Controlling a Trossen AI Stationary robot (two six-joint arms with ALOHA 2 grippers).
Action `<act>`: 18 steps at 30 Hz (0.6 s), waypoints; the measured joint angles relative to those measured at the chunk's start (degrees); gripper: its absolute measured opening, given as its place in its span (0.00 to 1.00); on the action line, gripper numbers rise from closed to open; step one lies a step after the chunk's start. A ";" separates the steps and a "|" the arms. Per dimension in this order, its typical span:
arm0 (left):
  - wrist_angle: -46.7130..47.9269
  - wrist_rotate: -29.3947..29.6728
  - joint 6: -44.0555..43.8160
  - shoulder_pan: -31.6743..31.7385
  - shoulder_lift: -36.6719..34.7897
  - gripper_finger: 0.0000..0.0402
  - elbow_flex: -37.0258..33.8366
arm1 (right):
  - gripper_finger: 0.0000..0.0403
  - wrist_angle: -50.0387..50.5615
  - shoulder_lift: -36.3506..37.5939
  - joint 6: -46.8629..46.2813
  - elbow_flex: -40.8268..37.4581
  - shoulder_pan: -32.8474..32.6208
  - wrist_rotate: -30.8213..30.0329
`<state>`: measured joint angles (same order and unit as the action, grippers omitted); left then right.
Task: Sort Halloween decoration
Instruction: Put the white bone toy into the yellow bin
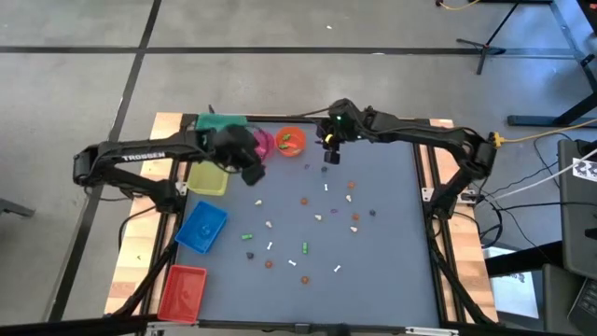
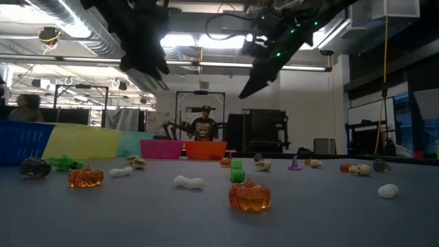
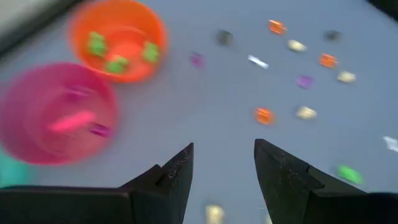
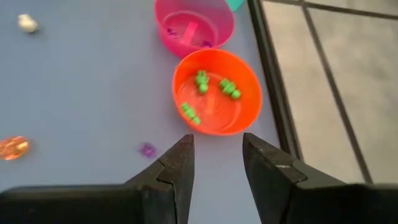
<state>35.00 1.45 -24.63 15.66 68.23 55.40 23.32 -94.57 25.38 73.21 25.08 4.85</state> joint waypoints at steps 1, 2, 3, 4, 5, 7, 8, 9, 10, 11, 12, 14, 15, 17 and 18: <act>0.00 -0.09 -2.13 -1.96 0.00 0.38 0.00 | 0.34 1.12 0.57 -0.02 0.00 0.01 0.23; 0.00 -0.10 -4.35 -3.89 0.00 0.38 0.00 | 0.34 2.06 1.01 -0.04 0.00 -0.03 0.27; 0.00 -0.12 -6.47 -5.75 0.00 0.38 0.00 | 0.34 2.48 1.40 -0.06 0.00 -0.44 0.27; -0.03 -0.12 -8.65 -7.70 0.00 0.38 0.00 | 0.34 2.79 1.67 -0.06 0.00 -0.75 0.23; -0.18 -0.12 -10.65 -9.55 0.00 0.38 0.00 | 0.34 3.06 1.93 -0.06 0.00 -0.79 0.25; -1.72 -0.10 -13.81 -13.69 0.00 0.38 -0.02 | 0.34 3.14 2.19 -0.07 0.00 -1.23 0.58; -3.14 -0.04 -14.94 -15.75 0.00 0.37 -0.02 | 0.34 3.14 2.19 -0.08 0.00 -1.46 0.73; -4.62 0.20 -16.07 -17.85 0.00 0.37 -0.02 | 0.34 3.12 2.19 -0.04 0.00 -1.56 0.73; -6.17 0.68 -17.22 -19.84 0.17 0.37 -0.02 | 0.34 3.14 2.19 -0.02 0.00 -1.64 0.77; -8.05 1.16 -18.36 -21.67 0.53 0.37 -0.02 | 0.34 3.14 2.19 -0.04 0.00 -1.83 0.77; -9.76 1.76 -19.25 -23.41 0.89 0.37 -0.02 | 0.34 3.12 2.19 -0.02 0.00 -2.01 0.73; -12.37 3.07 -21.03 -26.43 2.05 0.37 -0.01 | 0.34 3.12 2.19 -0.02 0.00 -2.12 0.74; -13.93 3.63 -21.93 -27.71 2.75 0.37 -0.02 | 0.34 3.12 2.19 -0.02 0.00 -2.27 0.73; -15.67 3.81 -24.10 -29.80 4.39 0.37 -0.02 | 0.34 3.09 2.19 -0.02 0.00 -2.25 0.75; -16.66 3.69 -25.18 -30.61 5.34 0.37 -0.02 | 0.34 3.08 2.19 -0.02 0.00 -2.25 0.73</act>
<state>18.35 5.13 -49.81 -14.94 73.57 55.37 26.39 -92.38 25.36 73.21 22.83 5.58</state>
